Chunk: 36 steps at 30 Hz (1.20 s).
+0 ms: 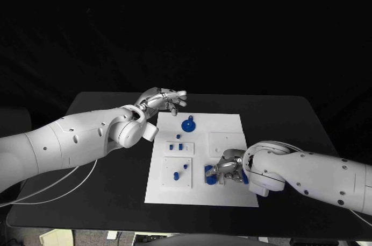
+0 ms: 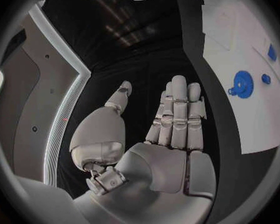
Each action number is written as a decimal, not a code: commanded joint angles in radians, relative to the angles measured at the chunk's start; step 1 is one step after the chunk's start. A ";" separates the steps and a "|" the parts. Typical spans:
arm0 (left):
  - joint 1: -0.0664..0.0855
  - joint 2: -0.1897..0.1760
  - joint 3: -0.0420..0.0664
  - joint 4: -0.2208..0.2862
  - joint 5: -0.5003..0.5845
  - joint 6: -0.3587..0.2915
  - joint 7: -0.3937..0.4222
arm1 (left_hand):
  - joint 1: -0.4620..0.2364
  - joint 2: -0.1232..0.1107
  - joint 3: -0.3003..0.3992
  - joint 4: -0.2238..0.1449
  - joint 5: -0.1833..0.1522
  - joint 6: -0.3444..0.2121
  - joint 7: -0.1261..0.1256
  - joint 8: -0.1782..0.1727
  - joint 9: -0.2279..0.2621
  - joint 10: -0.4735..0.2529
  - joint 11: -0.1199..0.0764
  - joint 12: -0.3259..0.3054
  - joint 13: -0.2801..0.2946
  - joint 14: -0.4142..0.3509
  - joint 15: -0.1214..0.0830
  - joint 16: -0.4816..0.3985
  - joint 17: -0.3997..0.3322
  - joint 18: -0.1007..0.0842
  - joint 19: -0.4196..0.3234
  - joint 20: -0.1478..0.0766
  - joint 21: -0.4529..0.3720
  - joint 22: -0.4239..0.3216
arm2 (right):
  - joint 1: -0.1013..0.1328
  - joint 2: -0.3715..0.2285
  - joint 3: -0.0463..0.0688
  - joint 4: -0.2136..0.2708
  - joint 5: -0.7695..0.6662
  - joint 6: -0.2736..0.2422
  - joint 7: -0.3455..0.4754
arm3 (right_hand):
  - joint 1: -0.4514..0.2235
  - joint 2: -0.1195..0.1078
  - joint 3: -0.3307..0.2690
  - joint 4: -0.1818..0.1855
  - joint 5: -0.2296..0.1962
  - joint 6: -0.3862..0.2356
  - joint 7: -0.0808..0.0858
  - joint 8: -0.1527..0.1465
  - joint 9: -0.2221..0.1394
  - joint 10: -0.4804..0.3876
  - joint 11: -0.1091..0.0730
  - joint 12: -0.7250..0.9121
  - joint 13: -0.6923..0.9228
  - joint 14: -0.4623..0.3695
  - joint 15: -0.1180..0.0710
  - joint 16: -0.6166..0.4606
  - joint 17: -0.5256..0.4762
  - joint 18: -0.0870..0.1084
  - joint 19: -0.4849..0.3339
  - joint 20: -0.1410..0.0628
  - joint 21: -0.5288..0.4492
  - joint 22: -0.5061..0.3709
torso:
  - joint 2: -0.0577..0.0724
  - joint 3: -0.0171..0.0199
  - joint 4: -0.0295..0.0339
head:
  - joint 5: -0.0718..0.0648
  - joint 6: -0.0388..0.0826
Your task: Assemble the parts on the task board
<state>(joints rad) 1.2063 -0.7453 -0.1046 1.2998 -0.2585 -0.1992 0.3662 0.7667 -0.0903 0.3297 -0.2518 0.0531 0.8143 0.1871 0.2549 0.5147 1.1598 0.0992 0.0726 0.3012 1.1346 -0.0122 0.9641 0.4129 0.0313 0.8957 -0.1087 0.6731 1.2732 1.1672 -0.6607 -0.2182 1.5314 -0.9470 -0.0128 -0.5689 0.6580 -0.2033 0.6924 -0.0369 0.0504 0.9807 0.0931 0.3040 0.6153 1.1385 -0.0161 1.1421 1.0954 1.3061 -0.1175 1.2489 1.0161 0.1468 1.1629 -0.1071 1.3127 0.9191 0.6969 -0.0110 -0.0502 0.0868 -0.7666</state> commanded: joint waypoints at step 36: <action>0.001 -0.004 0.001 0.002 0.006 0.013 0.000 | -0.002 0.013 0.000 -0.011 -0.003 -0.012 0.001 -0.008 -0.002 -0.010 0.001 -0.004 -0.002 -0.004 0.000 -0.005 0.003 0.049 0.005 -0.001 -0.007 0.003 | -0.002 -0.077 0.000 0.052 -0.051 0.007 0.082 | 0.087 0.113 -0.147 -0.184 -0.001 0.032 -0.008 -0.015 0.018 0.004 -0.010 -0.015 -0.001 0.003 -0.015 -0.017 0.006 0.115 0.001 0.000 -0.022 0.007 | 0.001 0.0008 -0.0002 | 0.001 0.002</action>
<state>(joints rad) 1.2064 -0.7509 -0.1047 1.2993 -0.2584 -0.1989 0.3614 0.7645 -0.0881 0.3296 -0.2572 0.0531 0.8071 0.1871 0.2509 0.5138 1.1555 0.1001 0.0726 0.3012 1.1346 -0.0121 0.9641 0.4145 0.0314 0.8940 -0.1067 0.6732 1.2749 1.1664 -0.7397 -0.2178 1.5855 -0.9822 0.0158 -0.4886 0.7448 -0.0966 0.5411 -0.2251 0.0504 0.9980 0.0790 0.2900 0.6320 1.1385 -0.0233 1.1335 1.0955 1.3081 -0.1267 1.2345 1.0212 0.1469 1.1557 -0.1072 1.2965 0.9255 0.6975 -0.0102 -0.0510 0.0877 -0.7642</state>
